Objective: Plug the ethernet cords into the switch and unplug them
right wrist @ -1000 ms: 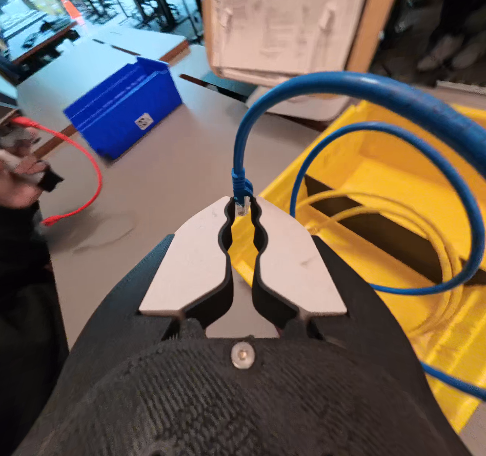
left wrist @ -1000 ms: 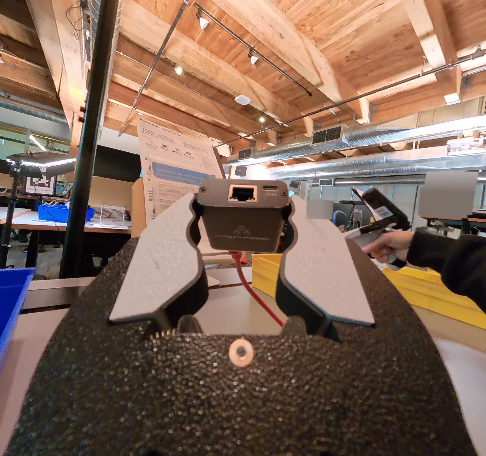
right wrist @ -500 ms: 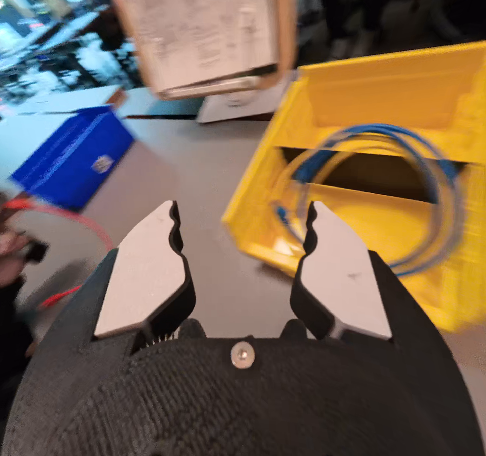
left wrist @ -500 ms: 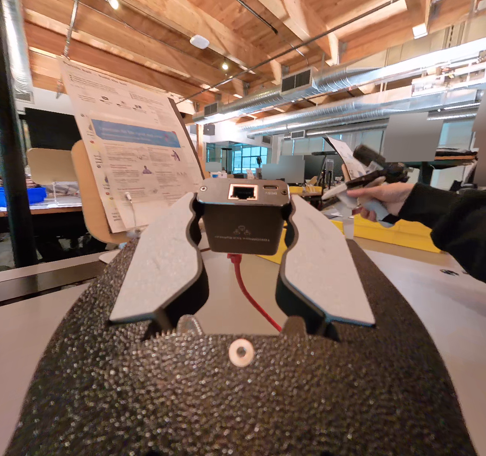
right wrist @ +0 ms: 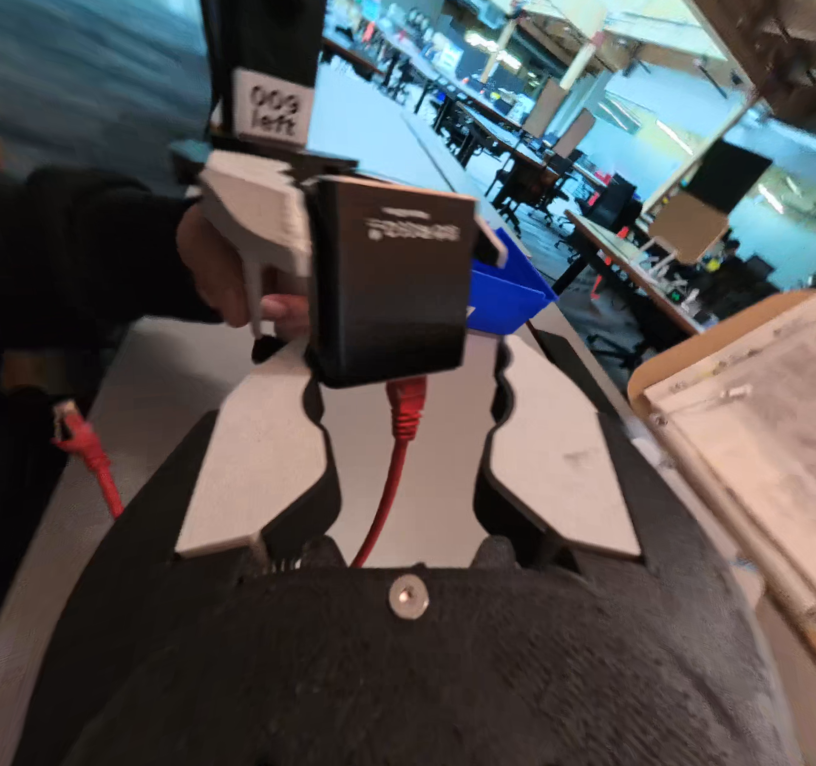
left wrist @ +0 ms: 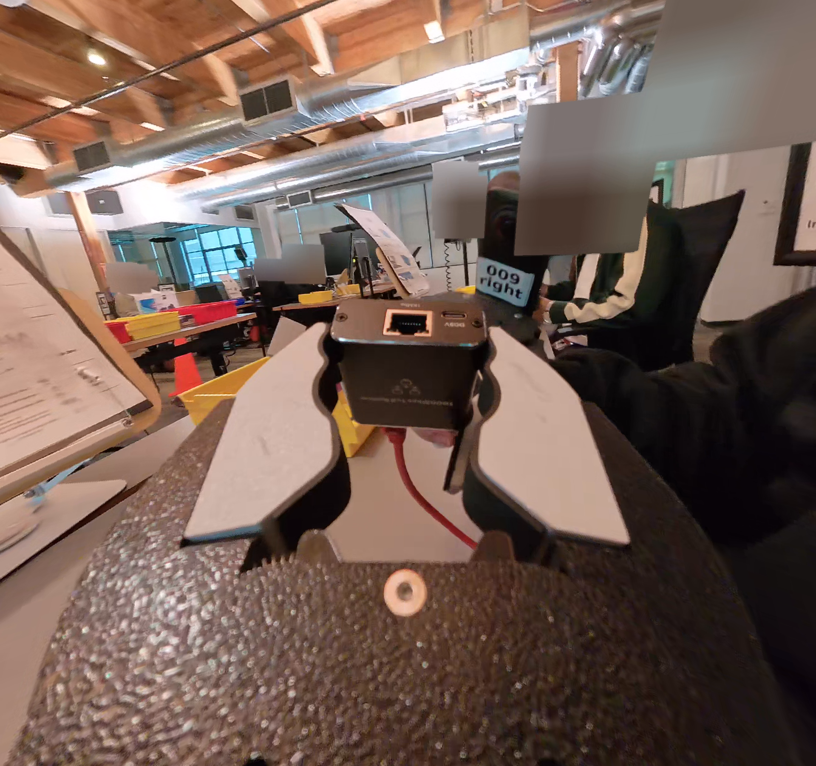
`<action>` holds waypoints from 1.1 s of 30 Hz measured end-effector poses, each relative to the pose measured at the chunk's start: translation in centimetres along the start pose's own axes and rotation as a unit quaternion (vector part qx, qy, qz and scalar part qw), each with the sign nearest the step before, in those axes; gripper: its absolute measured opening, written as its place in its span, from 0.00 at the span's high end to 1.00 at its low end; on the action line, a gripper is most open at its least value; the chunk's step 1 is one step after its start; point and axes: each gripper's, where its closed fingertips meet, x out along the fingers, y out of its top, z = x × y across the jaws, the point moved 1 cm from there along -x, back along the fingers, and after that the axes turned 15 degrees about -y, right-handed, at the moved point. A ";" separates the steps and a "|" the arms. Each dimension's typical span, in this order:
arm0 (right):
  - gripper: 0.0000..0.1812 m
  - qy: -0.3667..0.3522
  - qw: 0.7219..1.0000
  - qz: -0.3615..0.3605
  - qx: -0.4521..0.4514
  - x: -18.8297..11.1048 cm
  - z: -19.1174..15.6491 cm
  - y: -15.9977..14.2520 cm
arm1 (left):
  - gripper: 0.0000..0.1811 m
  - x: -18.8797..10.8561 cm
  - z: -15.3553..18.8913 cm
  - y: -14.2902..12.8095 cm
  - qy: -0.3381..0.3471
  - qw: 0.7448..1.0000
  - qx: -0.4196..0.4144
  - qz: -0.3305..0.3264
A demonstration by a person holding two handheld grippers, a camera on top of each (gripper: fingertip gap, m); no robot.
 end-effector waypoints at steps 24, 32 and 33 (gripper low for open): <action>0.68 -0.020 0.797 -0.257 -0.546 -3.2 2.9 -4.2 | 0.64 0.4 -1.2 -8.2 0.083 0.938 0.161 -0.294; 0.66 -0.162 0.918 -0.201 -0.300 -4.8 6.9 -3.0 | 0.65 -0.9 -2.9 -6.7 0.154 0.934 0.206 -0.249; 0.65 -0.179 0.938 -0.188 -0.229 -5.2 7.2 -3.1 | 0.65 -1.2 -3.1 -6.4 0.163 0.929 0.216 -0.252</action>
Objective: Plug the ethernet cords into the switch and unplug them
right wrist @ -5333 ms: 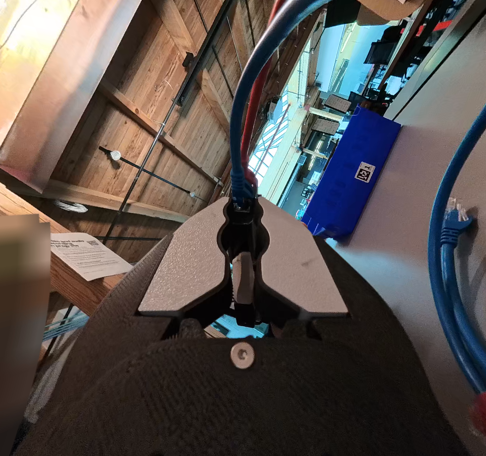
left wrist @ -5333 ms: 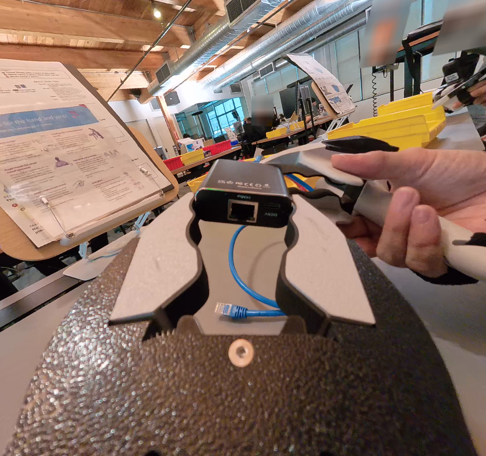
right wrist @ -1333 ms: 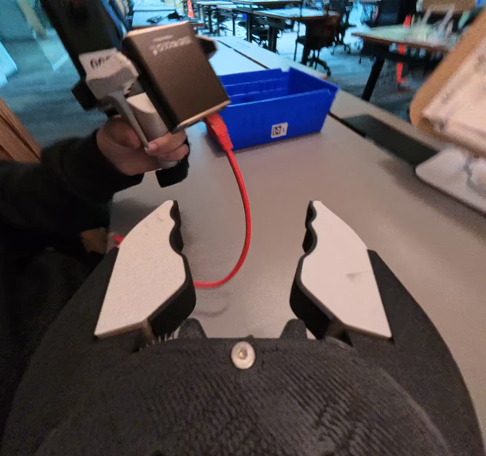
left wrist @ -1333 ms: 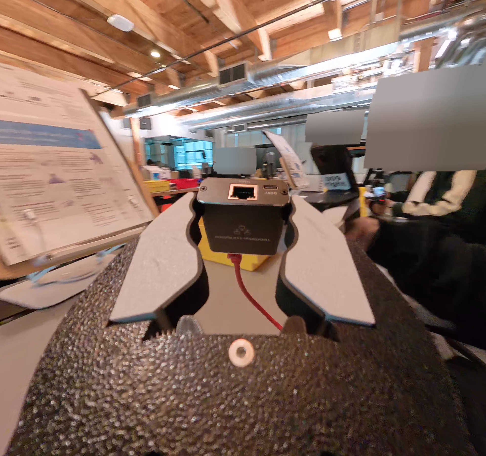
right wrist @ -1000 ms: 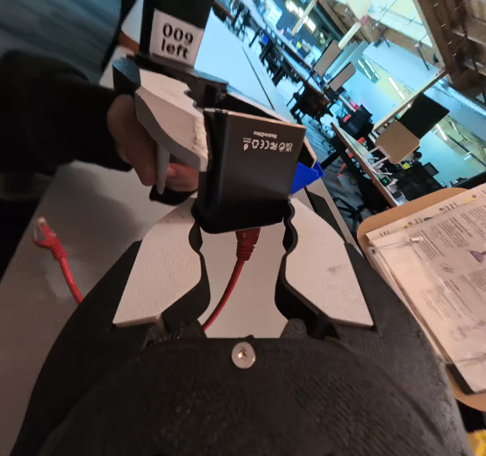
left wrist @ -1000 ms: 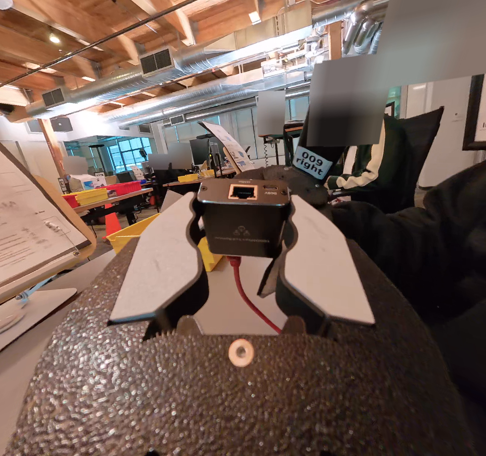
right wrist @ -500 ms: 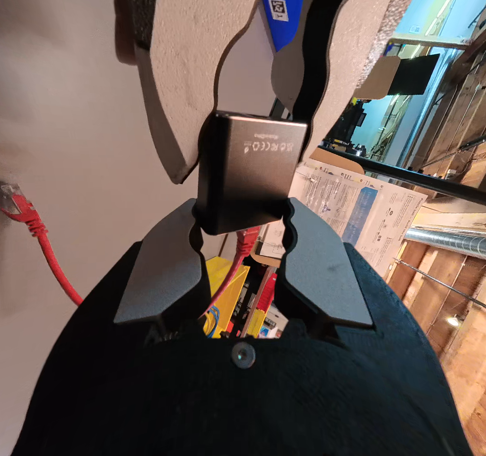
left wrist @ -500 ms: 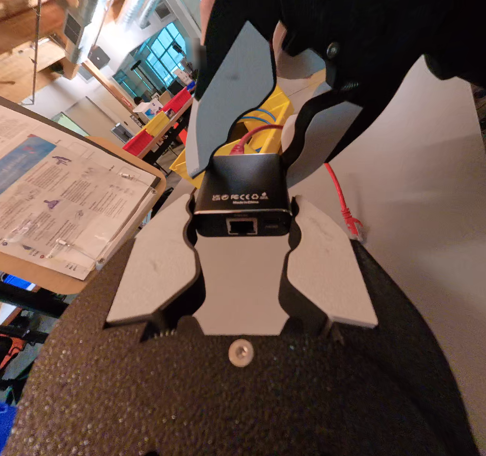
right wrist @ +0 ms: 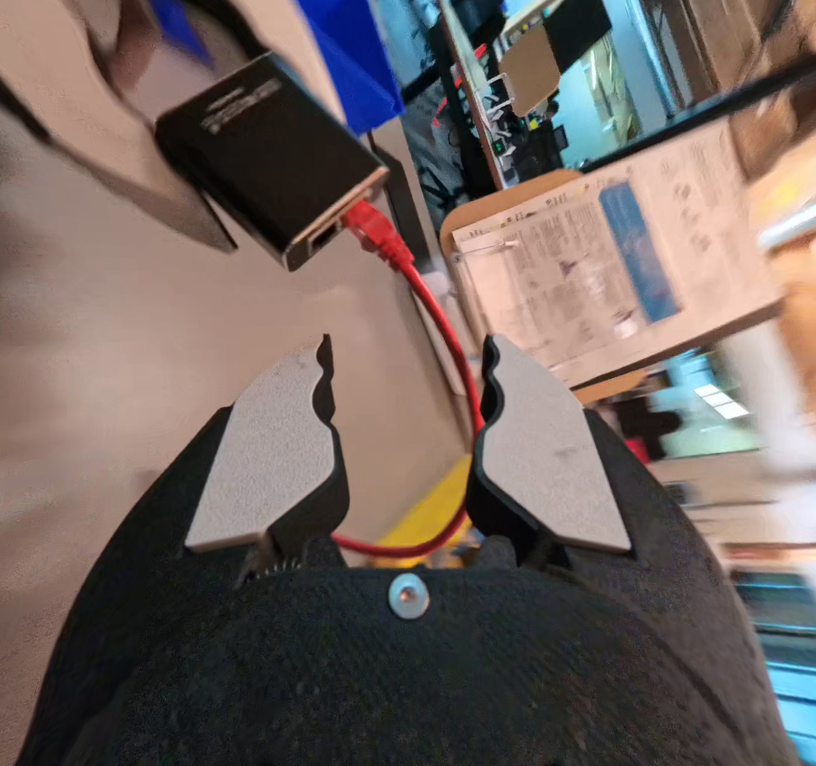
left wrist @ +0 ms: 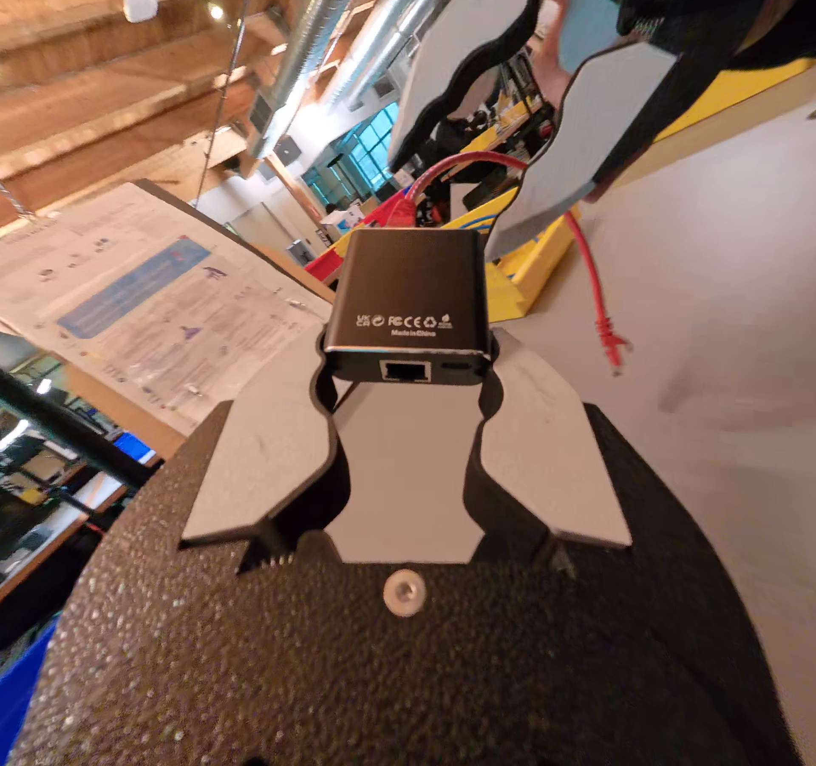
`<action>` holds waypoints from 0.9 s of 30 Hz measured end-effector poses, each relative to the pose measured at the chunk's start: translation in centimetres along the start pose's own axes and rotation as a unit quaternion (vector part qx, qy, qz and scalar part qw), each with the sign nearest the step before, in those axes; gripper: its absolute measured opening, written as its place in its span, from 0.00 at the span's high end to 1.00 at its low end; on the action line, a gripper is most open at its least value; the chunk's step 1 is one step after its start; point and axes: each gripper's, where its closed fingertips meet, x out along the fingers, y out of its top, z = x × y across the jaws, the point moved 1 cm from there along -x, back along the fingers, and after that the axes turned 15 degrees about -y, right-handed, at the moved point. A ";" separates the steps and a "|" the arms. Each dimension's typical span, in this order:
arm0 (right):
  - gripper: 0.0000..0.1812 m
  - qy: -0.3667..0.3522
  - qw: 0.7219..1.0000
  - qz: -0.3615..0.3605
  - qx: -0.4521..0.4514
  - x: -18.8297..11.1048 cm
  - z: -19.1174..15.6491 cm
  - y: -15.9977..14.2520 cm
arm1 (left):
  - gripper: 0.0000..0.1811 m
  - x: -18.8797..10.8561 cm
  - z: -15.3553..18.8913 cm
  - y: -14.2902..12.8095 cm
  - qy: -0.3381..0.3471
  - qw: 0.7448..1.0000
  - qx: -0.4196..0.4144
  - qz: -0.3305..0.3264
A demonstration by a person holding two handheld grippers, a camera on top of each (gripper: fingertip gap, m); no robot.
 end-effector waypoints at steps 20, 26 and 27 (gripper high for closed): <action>0.77 0.192 0.576 0.094 0.789 -0.4 -2.2 1.6 | 0.65 1.0 0.5 -0.1 0.005 0.999 -0.036 0.040; 0.86 0.212 0.549 0.092 0.803 0.2 -3.4 1.1 | 0.65 2.3 1.9 -0.7 -0.011 1.000 -0.014 0.016; 0.87 0.212 0.547 0.091 0.804 0.3 -3.5 1.2 | 0.65 2.4 2.0 -0.8 -0.010 1.000 -0.013 0.012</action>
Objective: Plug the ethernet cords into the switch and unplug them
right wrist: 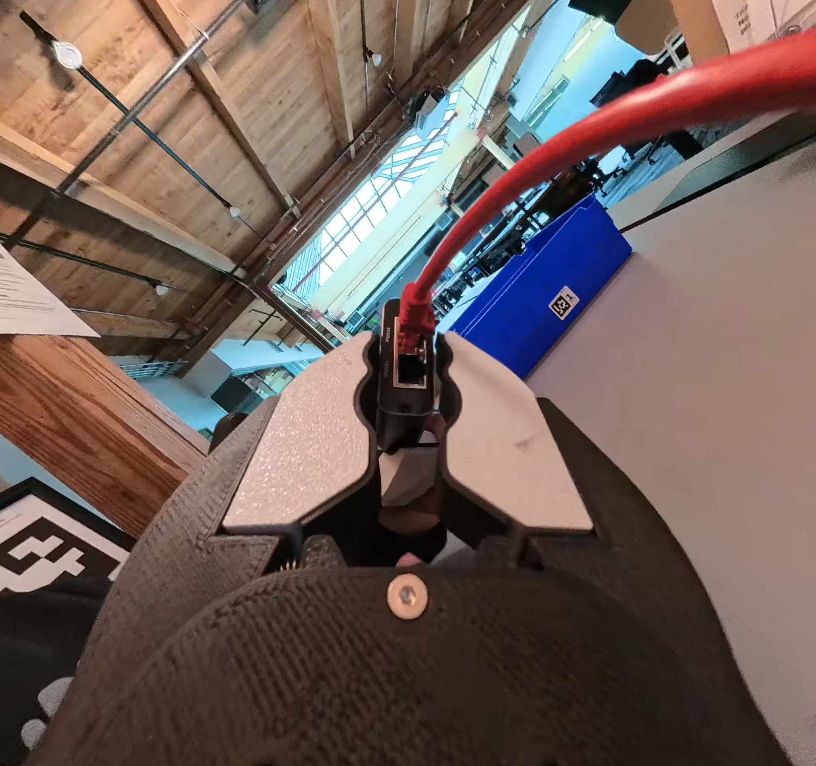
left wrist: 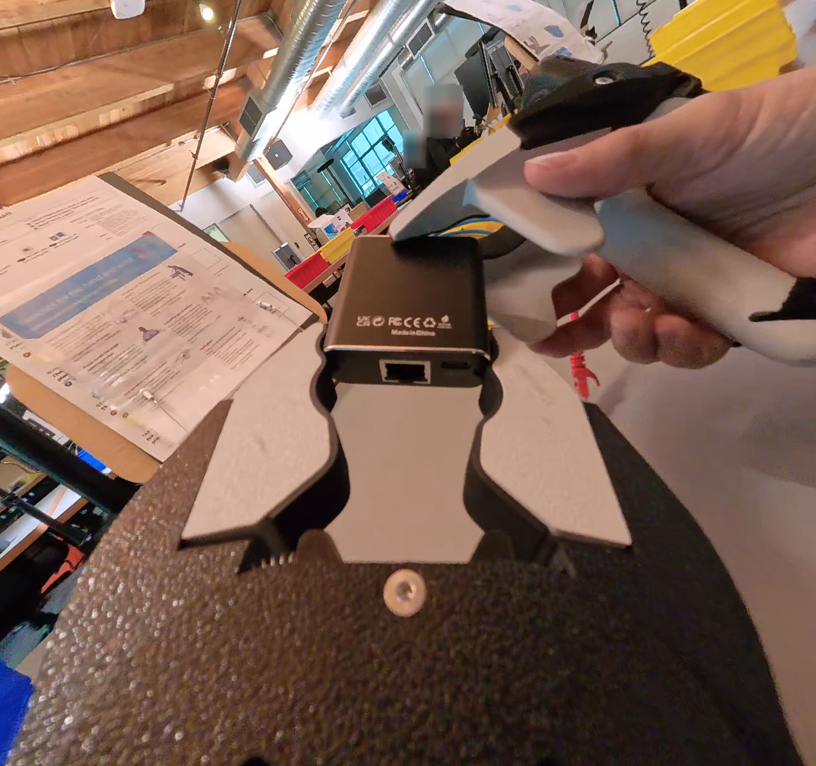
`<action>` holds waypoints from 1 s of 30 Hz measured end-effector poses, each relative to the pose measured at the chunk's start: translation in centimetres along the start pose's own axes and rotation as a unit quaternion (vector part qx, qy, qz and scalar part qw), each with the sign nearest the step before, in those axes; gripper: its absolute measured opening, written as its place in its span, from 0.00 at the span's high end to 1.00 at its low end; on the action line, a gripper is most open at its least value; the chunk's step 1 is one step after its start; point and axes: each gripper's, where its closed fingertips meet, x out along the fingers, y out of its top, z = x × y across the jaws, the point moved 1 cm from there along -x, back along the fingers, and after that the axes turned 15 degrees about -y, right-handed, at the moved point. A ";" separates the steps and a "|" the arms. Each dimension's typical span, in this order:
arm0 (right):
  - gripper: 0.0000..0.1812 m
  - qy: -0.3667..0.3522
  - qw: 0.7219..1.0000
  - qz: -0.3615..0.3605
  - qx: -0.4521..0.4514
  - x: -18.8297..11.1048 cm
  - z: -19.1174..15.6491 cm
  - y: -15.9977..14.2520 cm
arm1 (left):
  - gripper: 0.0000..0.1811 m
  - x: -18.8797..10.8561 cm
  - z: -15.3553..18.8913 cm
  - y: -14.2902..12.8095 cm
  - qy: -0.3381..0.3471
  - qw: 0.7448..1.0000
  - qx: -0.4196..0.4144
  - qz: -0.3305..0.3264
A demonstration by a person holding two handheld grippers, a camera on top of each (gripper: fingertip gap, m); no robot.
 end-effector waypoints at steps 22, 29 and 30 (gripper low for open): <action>0.93 0.014 0.991 0.064 0.115 -0.4 1.2 1.0 | 0.65 0.8 0.2 -0.2 0.035 0.999 -0.006 -0.019; 0.94 0.004 0.989 0.083 0.118 -0.7 1.9 0.8 | 0.65 1.2 0.5 -0.8 0.045 0.998 0.000 -0.041; 0.94 0.007 0.989 0.082 0.121 -0.7 2.0 0.8 | 0.65 1.2 0.5 -0.8 0.046 0.998 0.001 -0.041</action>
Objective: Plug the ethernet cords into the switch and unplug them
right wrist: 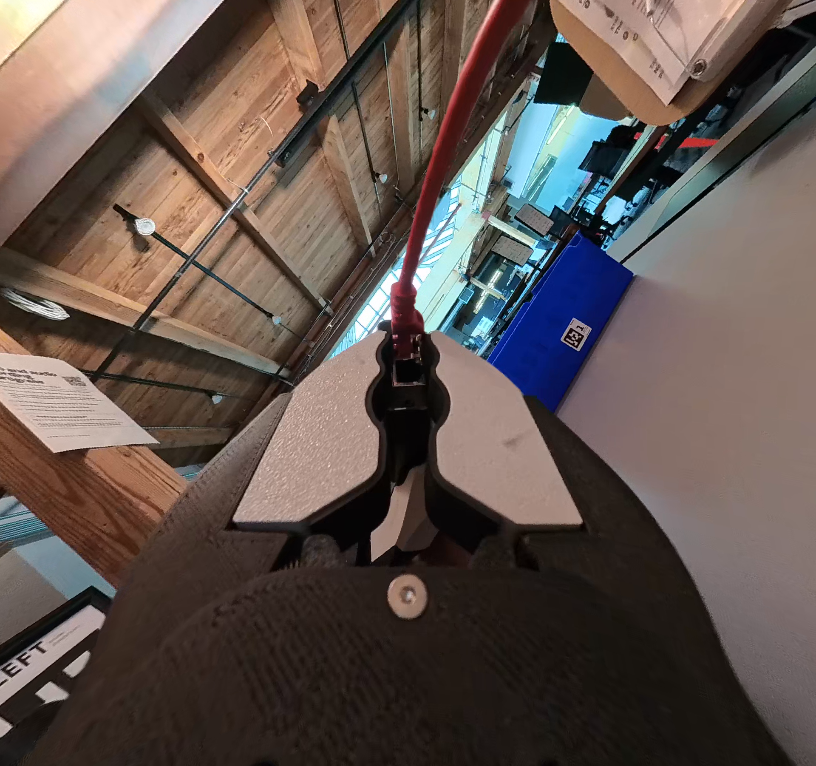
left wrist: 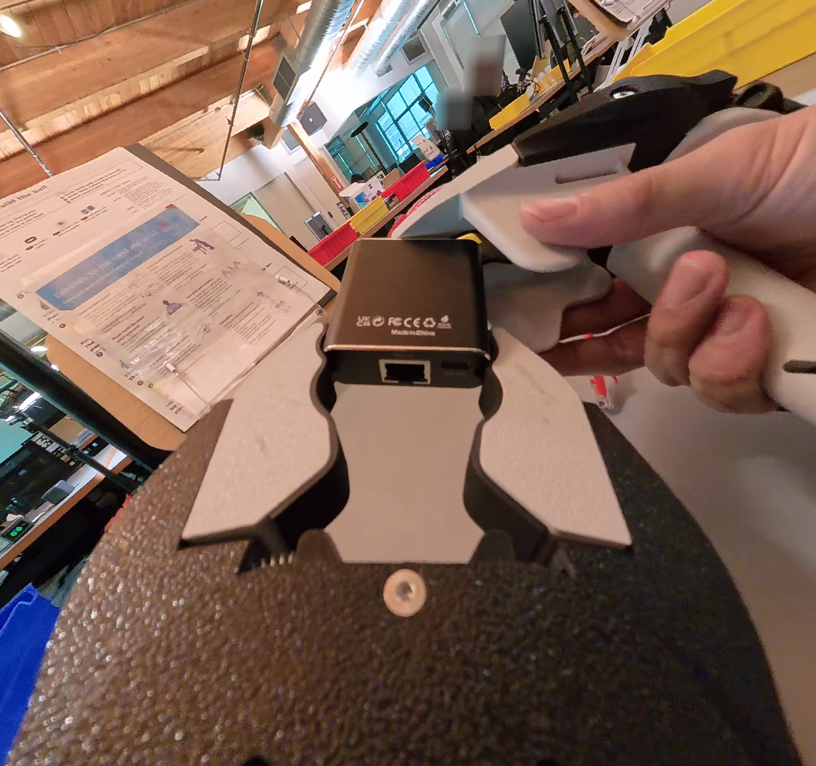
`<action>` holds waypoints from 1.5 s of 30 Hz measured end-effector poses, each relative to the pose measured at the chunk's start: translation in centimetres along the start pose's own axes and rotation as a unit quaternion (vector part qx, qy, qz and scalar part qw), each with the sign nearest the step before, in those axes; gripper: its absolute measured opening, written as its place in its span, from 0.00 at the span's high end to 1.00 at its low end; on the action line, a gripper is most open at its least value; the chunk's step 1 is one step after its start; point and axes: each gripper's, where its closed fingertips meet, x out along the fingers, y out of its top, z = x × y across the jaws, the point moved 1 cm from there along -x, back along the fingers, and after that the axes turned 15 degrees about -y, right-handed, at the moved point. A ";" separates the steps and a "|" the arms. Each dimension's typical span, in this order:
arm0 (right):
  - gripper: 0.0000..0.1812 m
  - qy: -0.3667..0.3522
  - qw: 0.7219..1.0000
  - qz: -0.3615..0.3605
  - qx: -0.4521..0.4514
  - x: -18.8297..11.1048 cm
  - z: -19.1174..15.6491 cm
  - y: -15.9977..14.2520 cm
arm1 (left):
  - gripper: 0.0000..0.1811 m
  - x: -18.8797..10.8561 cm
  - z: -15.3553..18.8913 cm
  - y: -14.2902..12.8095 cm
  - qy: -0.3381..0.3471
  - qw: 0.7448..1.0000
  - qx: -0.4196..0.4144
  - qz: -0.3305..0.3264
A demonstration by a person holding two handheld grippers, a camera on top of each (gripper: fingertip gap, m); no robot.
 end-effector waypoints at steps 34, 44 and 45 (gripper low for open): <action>0.94 0.023 0.989 -0.039 -0.140 2.1 0.2 -0.3 | 0.66 0.0 -1.2 -1.7 0.050 0.998 -0.031 0.013; 0.95 0.020 0.988 -0.059 -0.140 2.1 -0.5 -0.6 | 0.66 -0.5 -1.3 -1.8 0.055 0.998 -0.022 0.019; 0.95 0.017 0.988 -0.059 -0.142 2.1 -0.4 -0.6 | 0.66 -0.5 -1.3 -1.8 0.055 0.998 -0.023 0.018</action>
